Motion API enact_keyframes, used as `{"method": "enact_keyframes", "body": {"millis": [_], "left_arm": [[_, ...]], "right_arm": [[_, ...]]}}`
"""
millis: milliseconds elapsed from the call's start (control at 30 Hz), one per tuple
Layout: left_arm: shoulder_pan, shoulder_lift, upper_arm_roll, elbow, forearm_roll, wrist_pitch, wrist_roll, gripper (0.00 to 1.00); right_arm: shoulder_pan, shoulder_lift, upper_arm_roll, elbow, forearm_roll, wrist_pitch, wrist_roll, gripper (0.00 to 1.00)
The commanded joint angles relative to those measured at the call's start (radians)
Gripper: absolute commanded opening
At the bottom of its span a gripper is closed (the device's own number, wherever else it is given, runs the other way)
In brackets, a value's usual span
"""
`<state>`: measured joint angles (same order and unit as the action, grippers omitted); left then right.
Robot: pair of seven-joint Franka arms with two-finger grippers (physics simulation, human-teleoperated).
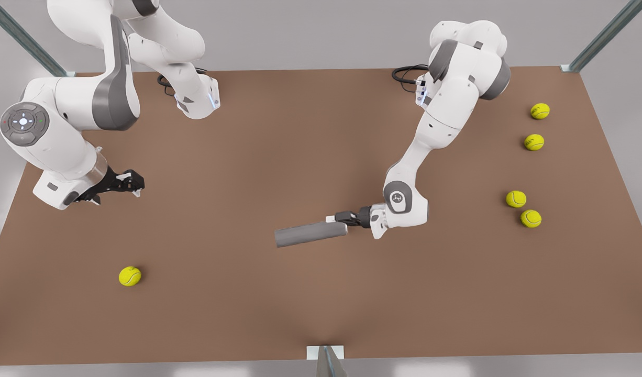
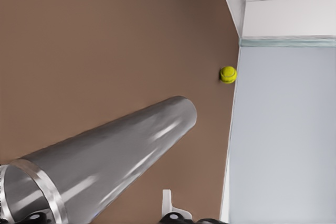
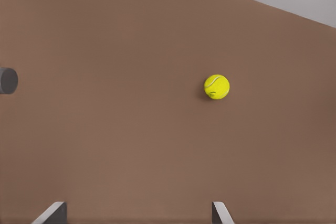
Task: Put the tennis tube upright
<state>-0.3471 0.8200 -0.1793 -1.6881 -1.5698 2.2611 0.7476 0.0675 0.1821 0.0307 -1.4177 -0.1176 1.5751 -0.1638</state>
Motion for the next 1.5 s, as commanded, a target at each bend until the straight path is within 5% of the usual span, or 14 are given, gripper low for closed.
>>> {"method": "enact_keyframes", "body": {"millis": [0, 133, 267, 467, 1467], "left_arm": [[0.0, -0.001, 0.0, 0.001, -0.009, 0.005, 0.091, 0.49], [0.014, -0.005, 0.0, 0.002, 0.002, 0.002, 0.084, 0.49], [0.017, -0.009, 0.0, 0.002, -0.001, 0.003, 0.072, 0.32], [0.011, -0.015, 0.009, 0.016, 0.005, -0.005, 0.052, 0.28], [0.03, -0.17, 0.011, -0.015, 0.108, 0.006, -0.32, 0.23]], "right_arm": [[0.0, -0.001, 0.0, 0.0, 0.0, 0.0, -0.019, 1.0], [0.0, -0.001, 0.0, 0.0, 0.0, 0.0, -0.017, 1.0], [0.0, 0.0, 0.0, 0.002, -0.002, 0.0, -0.022, 1.0], [0.0, 0.002, 0.0, 0.002, -0.008, 0.0, -0.025, 1.0], [0.003, 0.025, 0.0, 0.016, -0.011, 0.0, -0.029, 1.0]]}}
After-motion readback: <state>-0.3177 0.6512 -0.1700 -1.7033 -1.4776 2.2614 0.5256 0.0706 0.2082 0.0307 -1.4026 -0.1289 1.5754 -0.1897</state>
